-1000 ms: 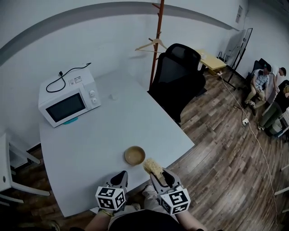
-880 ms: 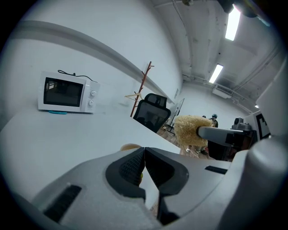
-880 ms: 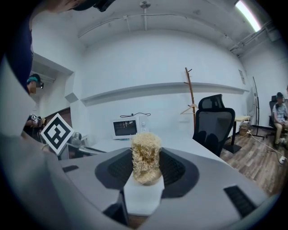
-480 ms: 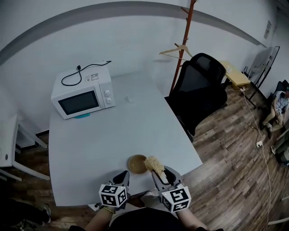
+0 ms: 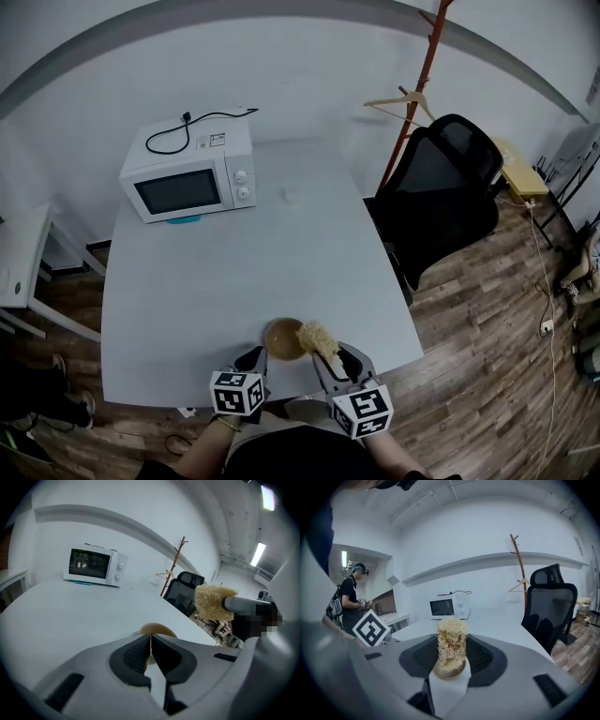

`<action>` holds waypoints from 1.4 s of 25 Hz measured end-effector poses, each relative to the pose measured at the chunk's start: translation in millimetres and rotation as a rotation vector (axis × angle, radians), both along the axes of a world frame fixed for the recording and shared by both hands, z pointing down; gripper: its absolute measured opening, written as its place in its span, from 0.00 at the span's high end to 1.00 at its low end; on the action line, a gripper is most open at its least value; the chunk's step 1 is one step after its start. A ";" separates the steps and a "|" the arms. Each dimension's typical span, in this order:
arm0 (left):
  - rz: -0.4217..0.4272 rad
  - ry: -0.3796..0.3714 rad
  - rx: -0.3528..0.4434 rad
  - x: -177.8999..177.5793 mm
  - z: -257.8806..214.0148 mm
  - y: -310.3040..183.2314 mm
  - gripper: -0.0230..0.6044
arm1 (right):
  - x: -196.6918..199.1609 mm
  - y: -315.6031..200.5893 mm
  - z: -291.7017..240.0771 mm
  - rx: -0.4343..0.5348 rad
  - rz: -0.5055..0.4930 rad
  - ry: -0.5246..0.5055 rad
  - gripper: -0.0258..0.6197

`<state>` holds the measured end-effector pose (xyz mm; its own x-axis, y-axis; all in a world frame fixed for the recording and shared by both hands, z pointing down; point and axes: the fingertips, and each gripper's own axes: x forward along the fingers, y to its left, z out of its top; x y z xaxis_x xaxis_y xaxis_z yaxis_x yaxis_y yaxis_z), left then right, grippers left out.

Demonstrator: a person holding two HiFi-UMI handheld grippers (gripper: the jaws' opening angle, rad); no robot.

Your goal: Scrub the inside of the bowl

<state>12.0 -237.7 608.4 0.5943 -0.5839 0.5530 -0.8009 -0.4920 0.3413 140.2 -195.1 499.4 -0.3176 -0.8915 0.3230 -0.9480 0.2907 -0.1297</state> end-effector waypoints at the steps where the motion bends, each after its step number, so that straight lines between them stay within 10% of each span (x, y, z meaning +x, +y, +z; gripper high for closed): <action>1: -0.017 0.001 -0.021 -0.3 5.6 -2.3 0.93 | 1.4 -1.7 1.6 -0.004 -0.010 0.002 0.70; 8: -0.145 0.071 -0.161 1.1 37.0 -17.0 0.78 | 11.0 -12.8 9.8 -0.021 -0.069 0.009 0.70; 17: -0.231 0.163 -0.246 10.3 57.1 -24.0 0.84 | 12.2 -18.7 21.9 -0.043 -0.143 0.016 0.70; 35: -0.243 0.118 -0.104 18.3 11.6 -26.3 0.91 | -15.7 -23.7 53.7 -0.140 -0.310 0.063 0.70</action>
